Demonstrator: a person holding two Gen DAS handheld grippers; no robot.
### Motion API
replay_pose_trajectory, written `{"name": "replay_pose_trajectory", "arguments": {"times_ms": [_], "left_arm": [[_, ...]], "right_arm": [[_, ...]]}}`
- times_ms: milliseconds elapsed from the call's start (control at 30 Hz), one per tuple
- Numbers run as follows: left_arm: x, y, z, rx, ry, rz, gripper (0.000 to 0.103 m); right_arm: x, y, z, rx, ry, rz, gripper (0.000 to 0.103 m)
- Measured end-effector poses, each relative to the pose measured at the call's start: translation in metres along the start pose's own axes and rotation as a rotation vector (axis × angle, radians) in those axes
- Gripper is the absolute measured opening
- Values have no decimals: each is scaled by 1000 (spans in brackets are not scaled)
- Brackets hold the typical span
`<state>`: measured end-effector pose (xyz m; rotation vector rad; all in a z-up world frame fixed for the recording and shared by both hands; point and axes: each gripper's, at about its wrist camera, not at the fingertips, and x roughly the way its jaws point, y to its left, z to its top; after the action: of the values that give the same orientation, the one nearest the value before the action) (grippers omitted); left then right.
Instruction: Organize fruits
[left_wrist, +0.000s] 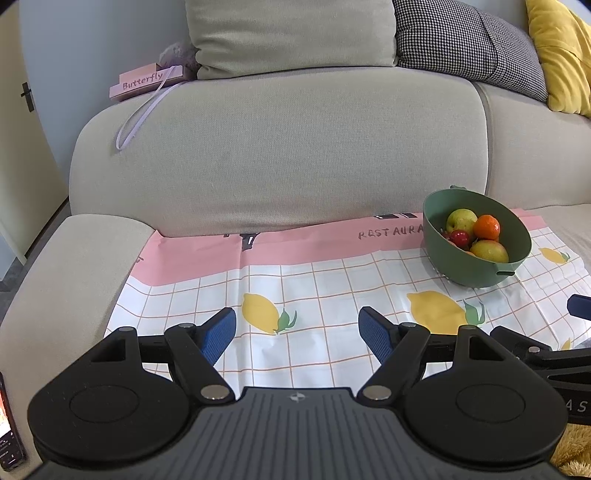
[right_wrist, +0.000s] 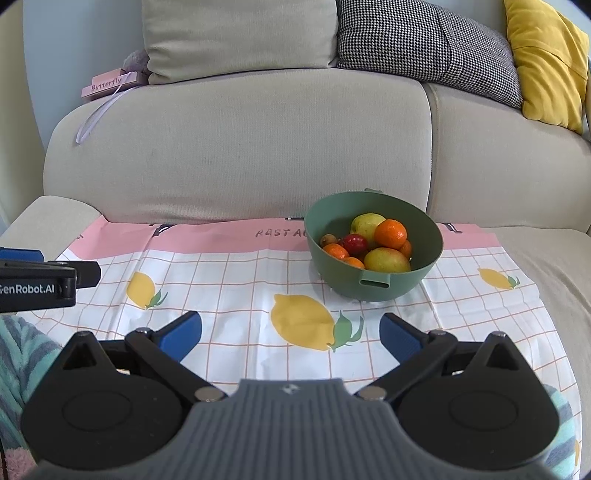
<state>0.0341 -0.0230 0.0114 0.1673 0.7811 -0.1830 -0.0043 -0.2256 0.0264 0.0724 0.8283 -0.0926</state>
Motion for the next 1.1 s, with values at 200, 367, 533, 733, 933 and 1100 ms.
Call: {"name": "replay_pose_trajectory", "arguments": {"times_ms": [200,367,533,733,933,1100], "left_arm": [[0,0,0,-7,1,-3,89],[0,0,0,-10,2,-4,89],[0,0,-1,-16,2,-4,89],[-1,1,-2,-25,0,-7,89],[-3,1,-2,-24,-9,-24,89],[-4,1,-2,-21,-16,-33,89]], "right_arm": [[1,1,-1,-6,8,2,99],[3,1,-2,-9,16,4,99],[3,1,-2,-9,16,4,99],[3,3,-4,-16,22,7,99],[4,1,-5,-17,26,7,99],[4,1,-5,-17,28,8,99]]}}
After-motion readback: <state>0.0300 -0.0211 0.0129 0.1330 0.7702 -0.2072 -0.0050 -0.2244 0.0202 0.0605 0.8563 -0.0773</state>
